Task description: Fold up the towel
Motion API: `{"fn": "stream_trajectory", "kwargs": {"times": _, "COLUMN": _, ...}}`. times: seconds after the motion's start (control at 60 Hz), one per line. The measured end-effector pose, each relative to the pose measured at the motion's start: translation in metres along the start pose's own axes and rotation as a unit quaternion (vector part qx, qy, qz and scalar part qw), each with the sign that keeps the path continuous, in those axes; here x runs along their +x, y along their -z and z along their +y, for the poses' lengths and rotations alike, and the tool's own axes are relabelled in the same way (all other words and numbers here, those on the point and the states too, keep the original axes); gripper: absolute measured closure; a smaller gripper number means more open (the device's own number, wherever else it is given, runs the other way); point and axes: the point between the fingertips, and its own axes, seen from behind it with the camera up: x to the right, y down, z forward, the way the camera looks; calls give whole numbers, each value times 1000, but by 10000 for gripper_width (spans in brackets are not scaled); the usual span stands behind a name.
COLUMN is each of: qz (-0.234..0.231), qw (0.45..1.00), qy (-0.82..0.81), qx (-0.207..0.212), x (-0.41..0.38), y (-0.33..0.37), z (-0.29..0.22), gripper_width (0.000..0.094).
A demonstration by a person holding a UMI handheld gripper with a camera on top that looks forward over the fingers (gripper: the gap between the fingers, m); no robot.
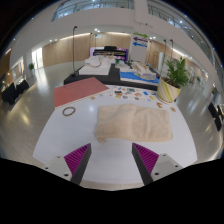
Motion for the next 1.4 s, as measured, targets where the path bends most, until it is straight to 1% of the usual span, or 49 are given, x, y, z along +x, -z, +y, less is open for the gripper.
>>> {"fn": "stream_trajectory", "kwargs": {"times": 0.233, "qz": -3, "qw": 1000, "qy": 11, "qx": 18, "x": -25, "y": -87, "z": -44, "gripper_width": 81}}
{"fn": "stream_trajectory", "kwargs": {"times": 0.383, "qz": -2, "qw": 1000, "qy": 20, "qx": 13, "x": -34, "y": -139, "z": -60, "gripper_width": 87}}
{"fn": "stream_trajectory", "kwargs": {"times": 0.567, "qz": 9, "qw": 999, "qy": 32, "qx": -2, "x": -36, "y": -185, "z": -58, "gripper_width": 96}}
{"fn": "stream_trajectory", "kwargs": {"times": 0.65, "qz": 17, "qw": 999, "qy": 38, "qx": -7, "x": -34, "y": -192, "z": -55, "gripper_width": 171}}
{"fn": "stream_trajectory", "kwargs": {"times": 0.683, "qz": 25, "qw": 999, "qy": 47, "qx": -11, "x": -32, "y": -194, "z": -53, "gripper_width": 224}}
{"fn": "stream_trajectory", "kwargs": {"times": 0.7, "qz": 25, "qw": 998, "qy": 51, "qx": -11, "x": -32, "y": -194, "z": -52, "gripper_width": 212}}
{"fn": "stream_trajectory", "kwargs": {"times": 0.733, "qz": 25, "qw": 998, "qy": 56, "qx": -8, "x": -33, "y": -195, "z": -53, "gripper_width": 356}}
{"fn": "stream_trajectory", "kwargs": {"times": 0.8, "qz": 59, "qw": 995, "qy": 75, "qx": -13, "x": -15, "y": -197, "z": -52, "gripper_width": 643}}
{"fn": "stream_trajectory", "kwargs": {"times": 0.833, "qz": 67, "qw": 994, "qy": 81, "qx": -10, "x": -11, "y": -198, "z": -53, "gripper_width": 786}}
{"fn": "stream_trajectory", "kwargs": {"times": 0.9, "qz": 68, "qw": 995, "qy": 72, "qx": -12, "x": -9, "y": -197, "z": -55, "gripper_width": 899}}
{"fn": "stream_trajectory", "kwargs": {"times": 1.0, "qz": 61, "qw": 996, "qy": 65, "qx": -17, "x": -8, "y": -190, "z": -58, "gripper_width": 907}}
{"fn": "stream_trajectory", "kwargs": {"times": 1.05, "qz": 50, "qw": 997, "qy": 47, "qx": -18, "x": -9, "y": -184, "z": -62, "gripper_width": 910}}
{"fn": "stream_trajectory", "kwargs": {"times": 1.183, "qz": 18, "qw": 999, "qy": -34, "qx": 10, "x": 11, "y": -150, "z": -100, "gripper_width": 910}}
{"fn": "stream_trajectory", "kwargs": {"times": 1.3, "qz": 14, "qw": 996, "qy": -79, "qx": 39, "x": 64, "y": -122, "z": -132, "gripper_width": 909}}
{"fn": "stream_trajectory", "kwargs": {"times": 1.4, "qz": 23, "qw": 994, "qy": -88, "qx": 57, "x": 124, "y": -106, "z": -142, "gripper_width": 907}}
